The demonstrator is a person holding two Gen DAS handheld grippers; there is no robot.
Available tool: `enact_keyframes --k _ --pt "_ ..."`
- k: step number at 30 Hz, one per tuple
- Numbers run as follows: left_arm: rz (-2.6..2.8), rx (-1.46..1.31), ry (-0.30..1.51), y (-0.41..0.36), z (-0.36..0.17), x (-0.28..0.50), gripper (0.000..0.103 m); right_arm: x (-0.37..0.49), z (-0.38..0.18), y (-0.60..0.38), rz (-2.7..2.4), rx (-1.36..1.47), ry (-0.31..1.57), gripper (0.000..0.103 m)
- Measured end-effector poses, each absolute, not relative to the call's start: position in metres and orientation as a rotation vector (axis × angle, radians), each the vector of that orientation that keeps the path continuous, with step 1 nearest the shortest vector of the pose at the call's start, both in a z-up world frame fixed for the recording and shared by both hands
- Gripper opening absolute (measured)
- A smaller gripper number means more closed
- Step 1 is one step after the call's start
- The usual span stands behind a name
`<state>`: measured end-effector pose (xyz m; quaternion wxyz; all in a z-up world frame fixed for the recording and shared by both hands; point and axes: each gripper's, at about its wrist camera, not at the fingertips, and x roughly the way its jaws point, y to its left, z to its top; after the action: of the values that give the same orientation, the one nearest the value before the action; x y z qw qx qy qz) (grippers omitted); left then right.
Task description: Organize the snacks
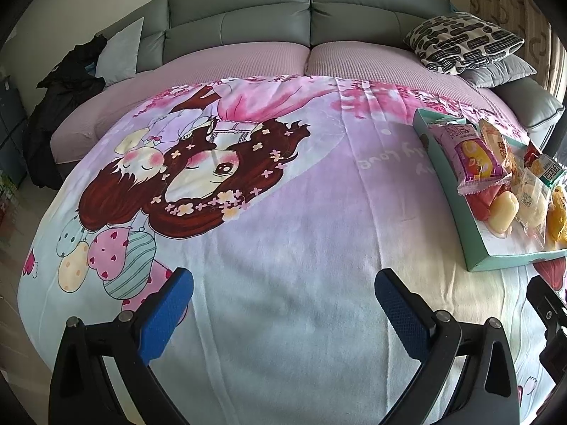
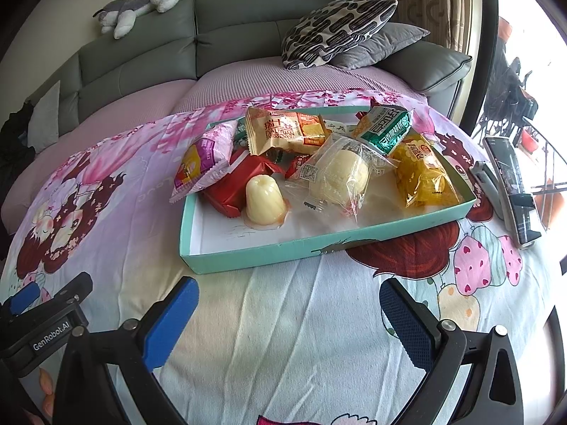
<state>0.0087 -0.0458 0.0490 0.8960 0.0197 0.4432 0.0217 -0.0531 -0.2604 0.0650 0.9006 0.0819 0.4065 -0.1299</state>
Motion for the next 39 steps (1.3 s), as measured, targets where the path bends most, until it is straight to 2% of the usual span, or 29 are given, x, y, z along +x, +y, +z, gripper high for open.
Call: enact_keyframes --k 39 --pt "0.06 0.035 0.929 -0.0437 0.0466 0.0103 0.102 -0.0536 0.0649 -0.2608 -0.269 0.171 0.841 0.103"
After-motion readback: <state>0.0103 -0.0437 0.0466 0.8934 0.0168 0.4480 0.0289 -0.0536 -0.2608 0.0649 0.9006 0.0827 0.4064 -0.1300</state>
